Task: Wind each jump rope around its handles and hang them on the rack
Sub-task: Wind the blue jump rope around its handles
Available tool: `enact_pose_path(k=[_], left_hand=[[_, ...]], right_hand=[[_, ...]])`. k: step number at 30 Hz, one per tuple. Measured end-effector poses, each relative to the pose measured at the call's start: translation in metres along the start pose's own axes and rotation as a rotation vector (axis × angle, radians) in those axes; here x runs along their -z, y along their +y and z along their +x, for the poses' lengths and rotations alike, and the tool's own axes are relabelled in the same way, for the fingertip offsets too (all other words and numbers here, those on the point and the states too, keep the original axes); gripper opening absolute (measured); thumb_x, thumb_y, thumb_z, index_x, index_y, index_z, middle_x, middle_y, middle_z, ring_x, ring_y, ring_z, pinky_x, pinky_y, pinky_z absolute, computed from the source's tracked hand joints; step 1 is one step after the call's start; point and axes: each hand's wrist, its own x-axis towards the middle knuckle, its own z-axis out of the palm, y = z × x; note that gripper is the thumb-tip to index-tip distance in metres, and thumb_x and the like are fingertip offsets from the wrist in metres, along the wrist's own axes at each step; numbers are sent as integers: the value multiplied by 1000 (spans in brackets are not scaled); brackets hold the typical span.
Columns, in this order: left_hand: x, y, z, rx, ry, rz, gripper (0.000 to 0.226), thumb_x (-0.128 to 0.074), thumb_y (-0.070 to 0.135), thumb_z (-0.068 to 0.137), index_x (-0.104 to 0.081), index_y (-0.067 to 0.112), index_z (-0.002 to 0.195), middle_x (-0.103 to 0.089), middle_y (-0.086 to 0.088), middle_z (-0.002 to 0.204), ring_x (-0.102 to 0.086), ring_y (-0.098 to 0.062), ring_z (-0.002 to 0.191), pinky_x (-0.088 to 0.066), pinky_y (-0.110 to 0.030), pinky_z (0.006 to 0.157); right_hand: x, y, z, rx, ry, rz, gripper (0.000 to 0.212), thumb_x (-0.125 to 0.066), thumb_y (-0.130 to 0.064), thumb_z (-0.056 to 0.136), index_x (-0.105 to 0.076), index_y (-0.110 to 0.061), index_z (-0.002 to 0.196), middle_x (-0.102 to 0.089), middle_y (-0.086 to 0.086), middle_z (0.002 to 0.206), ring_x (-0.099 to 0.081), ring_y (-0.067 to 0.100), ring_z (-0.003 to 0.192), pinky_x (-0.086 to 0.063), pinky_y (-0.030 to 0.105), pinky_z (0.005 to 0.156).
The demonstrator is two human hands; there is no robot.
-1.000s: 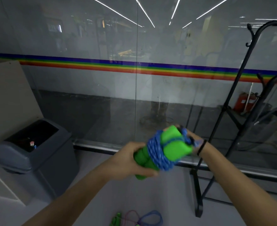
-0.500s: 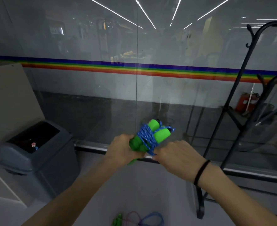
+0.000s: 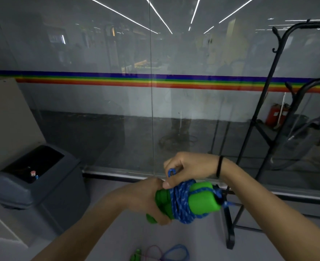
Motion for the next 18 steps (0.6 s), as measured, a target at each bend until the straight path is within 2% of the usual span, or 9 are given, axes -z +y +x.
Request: enact_pose_path(k=[2,4,7,8,10,12,13,15,18], left_hand=[[-2,2,-1,-62,6,-148,34,-78,1,66,-64,23,88,-63,27,65,-58,11,67,-45,-6,63],[-5,4,-2,-93,35,-274,43,-78,-5,66,-59,28,86,-64,32,68,-58,14,69,-45,-4,65],[-5,2,2,-132,114,-320,37,-80,4,64,-65,24,90,-69,17,78,-61,5,74,-49,-15,67],[-5,0,4,-145,157,-269,33,-80,11,62,-66,24,89,-68,11,78,-61,1,73,-50,-20,66],[-8,-5,10,-125,291,-69,22,-73,23,59,-63,29,77,-60,11,63,-54,2,58,-46,-25,58],[-12,-3,14,-105,428,23,16,-70,30,62,-60,23,71,-53,12,51,-46,8,46,-45,-25,53],[-15,-1,16,-129,464,-22,17,-72,31,66,-59,21,71,-55,15,49,-47,10,45,-45,-22,53],[-17,0,19,-154,524,-202,16,-74,26,76,-60,23,69,-57,21,48,-46,14,47,-40,-12,51],[-18,-3,29,-117,599,-586,21,-73,25,77,-64,18,60,-58,11,50,-51,-1,51,-41,-17,52]], right_hand=[[0,6,1,-21,-52,232,26,-63,-28,85,-59,-25,59,-53,-11,61,-47,4,58,-39,22,63],[2,16,7,-80,-40,319,25,-62,-35,83,-60,-23,61,-54,-12,56,-47,4,56,-39,20,60],[6,40,12,-223,-17,335,33,-63,-50,77,-58,-25,56,-52,-4,60,-46,9,58,-38,23,61],[6,43,10,-273,35,329,35,-61,-43,83,-60,-25,53,-52,-3,59,-47,9,56,-39,22,60],[3,56,3,-326,190,480,46,-46,-9,94,-68,-19,55,-63,0,61,-57,8,55,-51,19,65],[-2,49,-3,-145,125,863,48,-33,3,95,-71,4,66,-71,15,71,-68,9,68,-52,14,78],[-4,44,-3,-31,104,1025,46,-38,-2,95,-69,10,64,-71,20,69,-70,9,69,-51,11,76],[-5,37,2,-133,249,1127,39,-62,-14,86,-69,-3,49,-68,6,50,-65,6,46,-50,12,48],[-8,33,7,-285,478,921,34,-43,-7,94,-58,-16,65,-58,-8,40,-52,1,34,-43,12,35]])
